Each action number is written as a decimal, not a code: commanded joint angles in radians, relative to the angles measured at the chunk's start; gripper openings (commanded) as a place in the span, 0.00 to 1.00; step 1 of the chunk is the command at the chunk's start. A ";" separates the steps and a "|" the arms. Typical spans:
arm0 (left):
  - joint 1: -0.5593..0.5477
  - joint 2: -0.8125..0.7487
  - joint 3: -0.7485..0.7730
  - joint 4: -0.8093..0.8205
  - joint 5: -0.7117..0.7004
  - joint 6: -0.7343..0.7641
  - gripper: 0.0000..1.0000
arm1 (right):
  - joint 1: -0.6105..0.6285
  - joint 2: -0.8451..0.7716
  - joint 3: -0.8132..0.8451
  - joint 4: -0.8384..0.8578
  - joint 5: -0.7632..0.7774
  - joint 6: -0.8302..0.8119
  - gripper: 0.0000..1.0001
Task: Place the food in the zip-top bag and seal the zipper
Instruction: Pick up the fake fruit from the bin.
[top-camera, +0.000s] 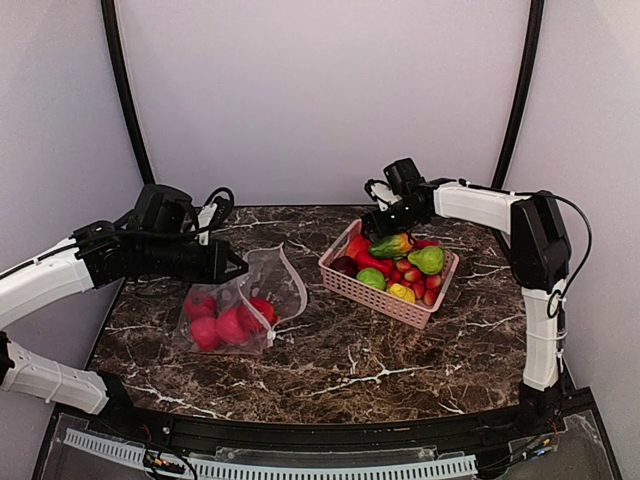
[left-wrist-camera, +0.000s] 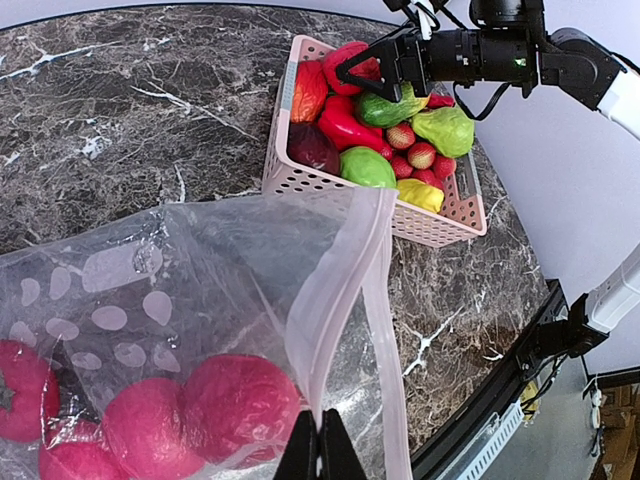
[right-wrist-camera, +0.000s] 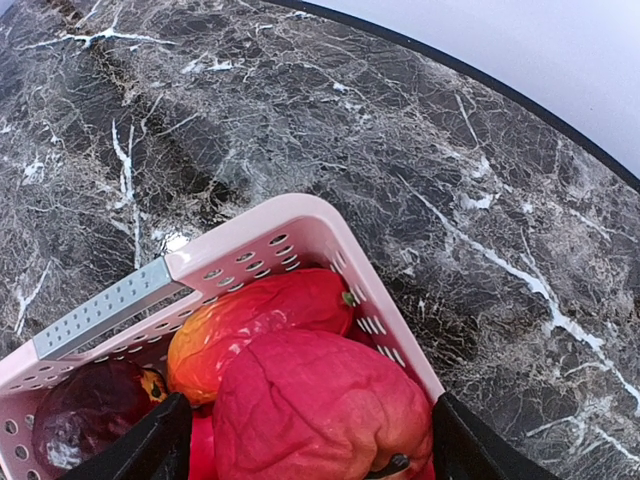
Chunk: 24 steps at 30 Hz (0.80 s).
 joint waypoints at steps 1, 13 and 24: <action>0.000 -0.006 -0.017 -0.001 0.001 -0.005 0.01 | -0.004 -0.016 -0.007 0.002 -0.011 -0.003 0.78; 0.000 -0.016 -0.014 -0.007 0.001 -0.004 0.01 | -0.004 -0.051 -0.005 0.017 -0.029 0.029 0.74; -0.001 -0.024 -0.010 0.002 0.003 -0.002 0.01 | 0.002 -0.257 -0.078 0.053 -0.141 0.083 0.72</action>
